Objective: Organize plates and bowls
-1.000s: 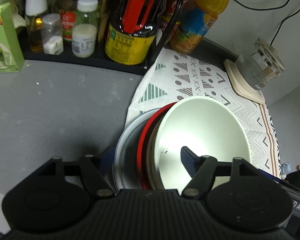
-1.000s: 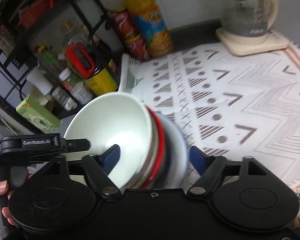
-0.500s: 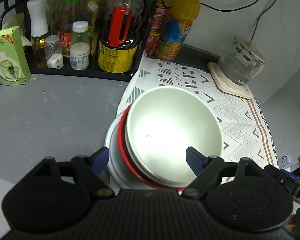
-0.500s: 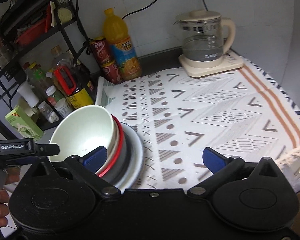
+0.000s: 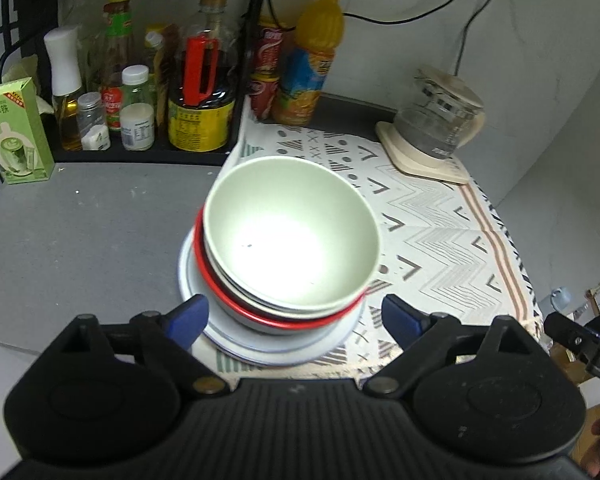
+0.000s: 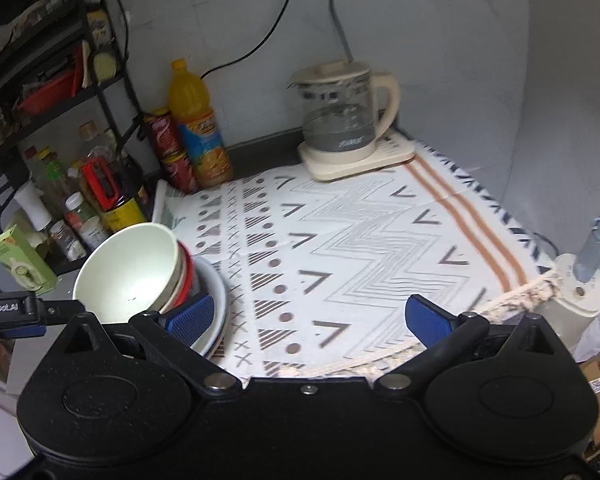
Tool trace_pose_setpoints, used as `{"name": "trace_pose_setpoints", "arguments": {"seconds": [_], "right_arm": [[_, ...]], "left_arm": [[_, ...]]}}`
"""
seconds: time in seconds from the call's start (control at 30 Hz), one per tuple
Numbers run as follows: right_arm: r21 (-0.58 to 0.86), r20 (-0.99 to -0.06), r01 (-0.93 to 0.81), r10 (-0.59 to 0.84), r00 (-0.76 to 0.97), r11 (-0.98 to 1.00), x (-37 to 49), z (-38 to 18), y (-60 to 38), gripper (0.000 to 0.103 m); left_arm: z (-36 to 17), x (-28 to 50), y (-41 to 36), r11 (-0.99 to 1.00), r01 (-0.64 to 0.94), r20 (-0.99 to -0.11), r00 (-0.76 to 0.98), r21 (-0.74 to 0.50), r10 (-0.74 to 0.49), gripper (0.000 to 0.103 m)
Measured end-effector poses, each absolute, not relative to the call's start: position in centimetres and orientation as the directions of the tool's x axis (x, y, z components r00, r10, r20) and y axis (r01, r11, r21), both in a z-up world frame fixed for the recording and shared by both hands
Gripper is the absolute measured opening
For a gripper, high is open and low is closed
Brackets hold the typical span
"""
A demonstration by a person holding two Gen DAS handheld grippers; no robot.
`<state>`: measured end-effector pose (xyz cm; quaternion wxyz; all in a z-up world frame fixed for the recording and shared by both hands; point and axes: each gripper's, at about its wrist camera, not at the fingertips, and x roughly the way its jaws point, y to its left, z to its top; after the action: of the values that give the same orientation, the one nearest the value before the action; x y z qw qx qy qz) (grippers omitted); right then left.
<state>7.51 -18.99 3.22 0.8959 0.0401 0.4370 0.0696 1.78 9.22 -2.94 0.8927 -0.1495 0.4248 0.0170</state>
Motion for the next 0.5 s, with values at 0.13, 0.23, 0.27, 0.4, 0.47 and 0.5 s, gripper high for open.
{"name": "trace_pose_setpoints", "arguments": {"seconds": [0.13,0.23,0.27,0.4,0.47,0.5], "right_arm": [[0.112,-0.761,-0.081,0.138,0.633,0.990,6.0,4.0,-20.3,0.103],[0.089,-0.750,-0.076,0.117,0.651,0.993,4.8,4.5,-21.2,0.103],[0.081,-0.749,-0.068,0.106,0.654,0.994,4.4,4.6,-21.5,0.103],[0.076,-0.741,-0.055,0.093,0.665,0.996,3.0,5.3,-22.8,0.103],[0.075,-0.744,-0.058,0.095,0.661,0.995,2.4,5.6,-23.2,0.103],[0.072,-0.745,-0.060,0.094,0.661,0.996,2.1,5.7,-23.3,0.103]], "left_arm": [[-2.4,0.5,8.0,0.958,-0.125,-0.741,0.662,-0.259,-0.114,0.103],[-2.1,-0.4,7.0,0.962,-0.110,-0.729,0.675,-0.250,-0.112,0.103],[-2.0,-0.8,6.7,0.963,-0.104,-0.725,0.679,-0.248,-0.113,0.103],[-1.6,-2.3,5.5,0.964,-0.084,-0.710,0.693,-0.251,-0.124,0.103],[-1.5,-2.9,5.0,0.965,-0.073,-0.705,0.698,-0.251,-0.130,0.103],[-1.4,-3.3,4.8,0.967,-0.072,-0.702,0.701,-0.243,-0.124,0.103]]}}
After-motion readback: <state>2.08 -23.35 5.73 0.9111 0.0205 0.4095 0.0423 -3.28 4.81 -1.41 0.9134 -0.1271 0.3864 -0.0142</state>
